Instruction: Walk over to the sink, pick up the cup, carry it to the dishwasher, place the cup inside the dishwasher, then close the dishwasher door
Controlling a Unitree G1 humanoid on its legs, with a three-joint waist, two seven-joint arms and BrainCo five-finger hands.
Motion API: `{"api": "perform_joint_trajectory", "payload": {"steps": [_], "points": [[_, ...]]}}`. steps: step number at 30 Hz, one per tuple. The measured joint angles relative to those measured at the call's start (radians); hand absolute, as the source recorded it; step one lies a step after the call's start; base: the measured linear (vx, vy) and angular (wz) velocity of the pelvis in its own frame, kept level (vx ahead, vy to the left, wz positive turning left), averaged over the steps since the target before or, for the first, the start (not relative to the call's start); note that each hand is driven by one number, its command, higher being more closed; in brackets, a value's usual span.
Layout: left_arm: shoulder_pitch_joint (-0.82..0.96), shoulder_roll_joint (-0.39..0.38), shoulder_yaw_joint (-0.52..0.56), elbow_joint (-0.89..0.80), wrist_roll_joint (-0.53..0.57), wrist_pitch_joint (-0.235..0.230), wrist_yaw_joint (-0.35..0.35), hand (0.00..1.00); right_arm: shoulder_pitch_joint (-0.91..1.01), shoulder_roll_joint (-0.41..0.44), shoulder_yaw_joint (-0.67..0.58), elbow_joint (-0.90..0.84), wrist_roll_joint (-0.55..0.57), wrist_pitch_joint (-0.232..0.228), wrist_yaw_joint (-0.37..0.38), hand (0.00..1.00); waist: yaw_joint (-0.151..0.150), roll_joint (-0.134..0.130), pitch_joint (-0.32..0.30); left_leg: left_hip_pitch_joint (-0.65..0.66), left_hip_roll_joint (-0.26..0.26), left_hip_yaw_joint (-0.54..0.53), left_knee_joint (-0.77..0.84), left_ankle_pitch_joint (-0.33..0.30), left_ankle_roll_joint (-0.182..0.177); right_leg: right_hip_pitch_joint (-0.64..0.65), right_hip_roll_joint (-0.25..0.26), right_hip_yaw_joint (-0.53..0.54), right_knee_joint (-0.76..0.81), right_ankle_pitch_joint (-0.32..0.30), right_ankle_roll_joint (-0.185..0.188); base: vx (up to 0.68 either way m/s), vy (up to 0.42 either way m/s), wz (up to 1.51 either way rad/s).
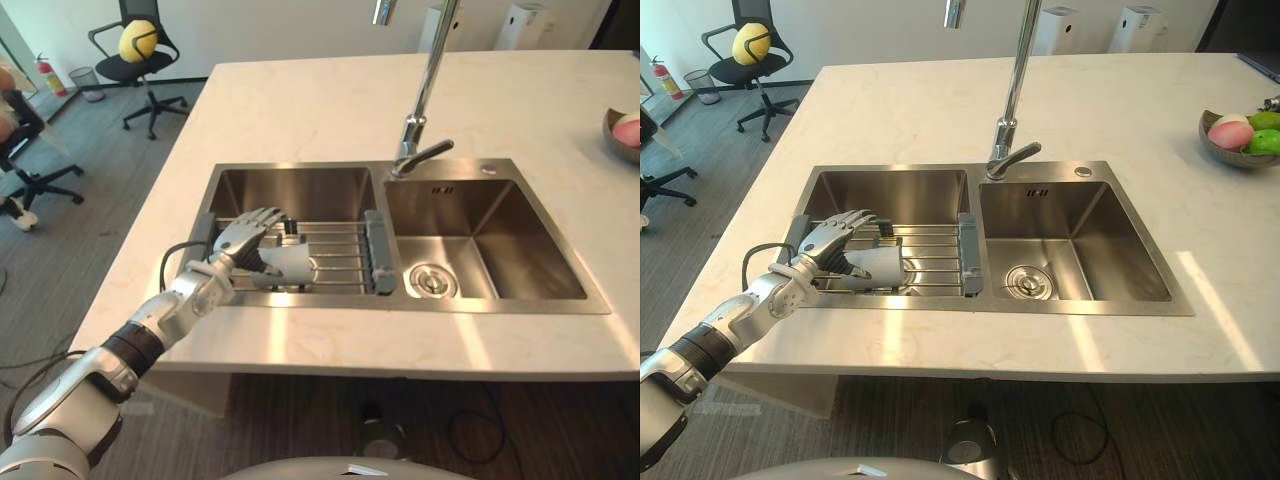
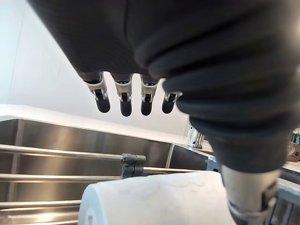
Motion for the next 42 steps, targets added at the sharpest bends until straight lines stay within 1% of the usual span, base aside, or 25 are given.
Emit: {"api": "perform_joint_trajectory", "payload": {"steps": [1, 4, 6, 8, 10, 11, 13, 16, 19, 21, 23, 27, 34, 35, 37, 42], "points": [[-0.002, -0.005, 0.0, 0.015, 0.018, 0.005, -0.011, 0.0, 0.003, 0.0, -0.002, 0.0, 0.0, 0.0, 0.0, 0.0, -0.002, 0.0, 0.0, 0.0, 0.0, 0.004, 0.0, 0.0, 0.0, -0.004, 0.0, 0.001, 0.0, 0.0, 0.0, -0.01, 0.001, -0.07], [-0.009, -0.014, -0.004, 0.044, 0.02, -0.005, -0.036, 0.0, 0.006, 0.0, -0.008, 0.0, -0.001, 0.0, 0.0, 0.0, -0.005, 0.0, 0.0, 0.0, 0.0, 0.007, 0.0, 0.0, 0.0, -0.006, 0.0, 0.003, 0.0, 0.0, 0.0, -0.01, 0.0, -0.03], [-0.012, -0.016, -0.024, 0.058, 0.028, -0.023, -0.057, 0.0, 0.006, 0.0, -0.008, -0.001, -0.001, 0.0, -0.002, 0.0, -0.007, 0.0, 0.0, 0.0, -0.001, 0.011, 0.0, 0.0, 0.0, -0.007, 0.0, 0.006, 0.0, 0.001, 0.001, -0.01, 0.003, -0.04], [-0.012, -0.024, -0.036, 0.078, 0.059, -0.033, -0.071, 0.0, 0.006, 0.001, -0.012, -0.001, -0.001, 0.0, -0.002, 0.0, -0.007, 0.0, 0.0, 0.002, -0.002, 0.015, -0.001, 0.0, 0.0, -0.009, 0.001, 0.011, 0.001, 0.001, 0.001, -0.01, 0.007, -0.07], [-0.012, -0.03, -0.043, 0.092, 0.062, -0.032, -0.078, 0.0, 0.006, 0.001, -0.021, -0.001, -0.001, -0.001, -0.002, 0.0, -0.007, 0.0, 0.0, 0.004, -0.003, 0.022, -0.001, 0.0, -0.001, -0.011, 0.001, 0.016, 0.001, 0.002, 0.001, -0.01, 0.009, -0.09], [-0.013, -0.037, -0.043, 0.104, 0.07, -0.029, -0.079, 0.0, 0.007, 0.001, -0.024, -0.001, -0.001, -0.001, -0.002, 0.0, -0.007, 0.0, 0.0, 0.005, -0.004, 0.026, -0.001, -0.001, -0.001, -0.012, 0.002, 0.02, 0.0, 0.007, 0.008, -0.01, 0.005, -0.06], [-0.02, -0.04, -0.045, 0.118, 0.096, -0.026, -0.079, 0.0, 0.007, 0.001, -0.024, -0.002, -0.001, -0.001, -0.002, 0.0, -0.008, 0.0, 0.0, 0.007, -0.004, 0.03, -0.001, -0.001, -0.001, -0.012, 0.002, 0.022, 0.0, 0.008, 0.008, -0.01, 0.006, -0.05], [-0.025, -0.046, -0.052, 0.129, 0.102, -0.025, -0.08, 0.0, 0.007, 0.001, -0.023, -0.002, -0.001, 0.002, -0.003, 0.0, -0.009, 0.001, 0.0, 0.009, -0.004, 0.034, -0.001, -0.001, -0.002, -0.012, 0.003, 0.025, 0.0, 0.009, 0.008, -0.01, 0.004, -0.03], [-0.04, -0.059, -0.055, 0.157, 0.111, -0.021, -0.102, 0.0, 0.007, 0.001, -0.018, -0.002, -0.001, 0.004, -0.005, 0.0, -0.009, 0.003, -0.002, 0.01, -0.005, 0.037, 0.0, -0.001, -0.002, -0.012, 0.002, 0.026, 0.0, 0.01, 0.009, 0.0, 0.0, 0.0], [-0.044, -0.068, -0.055, 0.167, 0.128, -0.016, -0.117, 0.0, 0.007, 0.001, -0.017, -0.002, -0.001, 0.008, -0.005, 0.0, -0.01, 0.005, -0.003, 0.011, -0.004, 0.039, 0.0, -0.001, -0.002, -0.012, 0.002, 0.027, 0.0, 0.011, 0.009, 0.0, 0.0, 0.0], [-0.052, -0.085, -0.055, 0.181, 0.129, 0.012, -0.154, 0.0, 0.007, -0.002, -0.015, -0.002, -0.002, 0.022, -0.018, 0.0, -0.011, 0.007, -0.005, 0.011, -0.004, 0.04, 0.0, -0.001, -0.002, -0.012, 0.002, 0.027, 0.0, 0.011, 0.009, 0.0, 0.0, 0.0], [-0.057, -0.11, -0.05, 0.198, 0.132, 0.037, -0.187, 0.0, 0.007, -0.004, -0.014, -0.003, -0.009, 0.022, -0.024, 0.0, -0.014, 0.01, -0.006, 0.013, -0.004, 0.046, 0.0, -0.001, -0.003, -0.012, 0.002, 0.029, -0.001, 0.012, 0.01, 0.0, 0.002, -0.01], [-0.086, -0.162, -0.034, 0.241, 0.125, 0.075, -0.285, 0.0, 0.007, -0.007, 0.011, -0.004, -0.011, 0.022, -0.027, 0.0, -0.017, 0.008, -0.006, 0.025, -0.003, 0.063, -0.003, -0.005, -0.008, -0.005, 0.002, 0.038, -0.003, 0.012, 0.01, -0.01, 0.008, -0.03], [-0.092, -0.164, -0.035, 0.248, 0.12, 0.081, -0.305, 1.0, 0.005, -0.008, 0.018, -0.006, -0.011, 0.022, -0.033, 0.0, -0.018, 0.01, -0.008, 0.029, -0.004, 0.066, -0.006, -0.005, -0.008, -0.005, 0.003, 0.04, -0.003, 0.012, 0.01, 0.0, 0.017, -0.05], [-0.103, -0.165, -0.037, 0.256, 0.117, 0.079, -0.324, 1.0, 0.004, -0.007, 0.021, -0.008, -0.011, 0.023, -0.041, 0.0, -0.021, 0.011, -0.008, 0.03, -0.005, 0.068, -0.007, -0.005, -0.008, -0.005, 0.002, 0.043, -0.003, 0.013, 0.01, 0.0, 0.008, -0.02], [-0.128, -0.167, -0.04, 0.285, 0.096, 0.047, -0.354, 1.0, 0.004, -0.008, 0.021, -0.01, -0.012, 0.025, -0.043, 0.0, -0.027, 0.011, -0.008, 0.03, -0.005, 0.069, -0.007, -0.005, -0.008, -0.005, 0.002, 0.043, -0.003, 0.012, 0.011, 0.0, 0.0, 0.0]]}}
